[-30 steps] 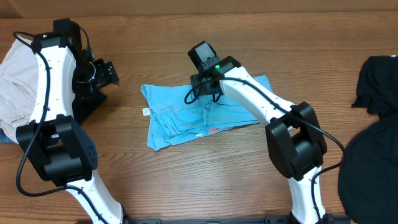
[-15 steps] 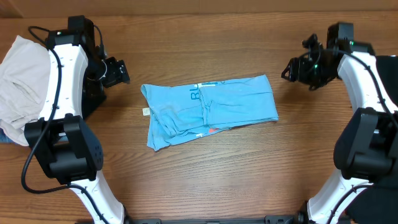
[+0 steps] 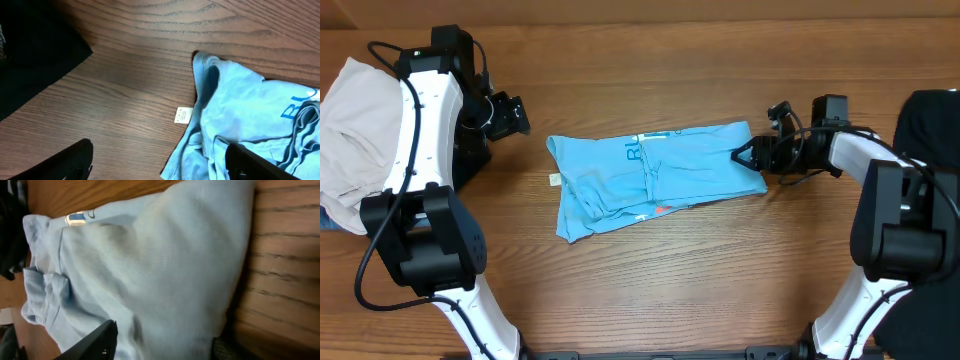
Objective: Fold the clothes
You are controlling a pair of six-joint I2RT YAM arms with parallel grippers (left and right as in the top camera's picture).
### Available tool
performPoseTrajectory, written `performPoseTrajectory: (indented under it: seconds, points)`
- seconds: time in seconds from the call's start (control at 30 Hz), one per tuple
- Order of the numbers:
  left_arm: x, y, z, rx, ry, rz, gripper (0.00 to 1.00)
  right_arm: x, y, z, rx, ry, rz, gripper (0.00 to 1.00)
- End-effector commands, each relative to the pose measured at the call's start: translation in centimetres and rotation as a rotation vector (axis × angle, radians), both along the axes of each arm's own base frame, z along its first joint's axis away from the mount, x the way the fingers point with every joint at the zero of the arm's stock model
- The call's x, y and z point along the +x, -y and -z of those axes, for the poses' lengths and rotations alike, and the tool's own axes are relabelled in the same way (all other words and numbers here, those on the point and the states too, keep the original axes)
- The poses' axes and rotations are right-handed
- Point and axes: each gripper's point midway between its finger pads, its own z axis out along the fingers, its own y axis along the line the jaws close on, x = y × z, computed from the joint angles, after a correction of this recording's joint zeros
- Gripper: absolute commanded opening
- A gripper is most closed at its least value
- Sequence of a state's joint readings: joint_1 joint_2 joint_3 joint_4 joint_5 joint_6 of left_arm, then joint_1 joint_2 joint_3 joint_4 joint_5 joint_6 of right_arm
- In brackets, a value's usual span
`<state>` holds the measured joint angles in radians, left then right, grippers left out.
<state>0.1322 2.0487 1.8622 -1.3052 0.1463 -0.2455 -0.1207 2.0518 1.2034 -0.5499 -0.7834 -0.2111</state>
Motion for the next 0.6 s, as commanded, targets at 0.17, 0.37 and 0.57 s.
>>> performPoseTrajectory:
  seconds: [0.17,0.37,0.57]
  points:
    - [0.3,0.3,-0.8,-0.007,0.022,-0.009,0.85,3.3,5.0,-0.9,-0.074,-0.034,0.161,0.06]
    - [0.4,0.2,-0.8,-0.006,0.023,-0.009,0.85,5.7,16.1,-7.5,-0.186,-0.036,0.38,0.04]
    - [0.8,0.2,-0.8,-0.004,0.043,-0.009,0.86,6.1,14.4,-14.6,-0.361,-0.024,0.289,0.05]
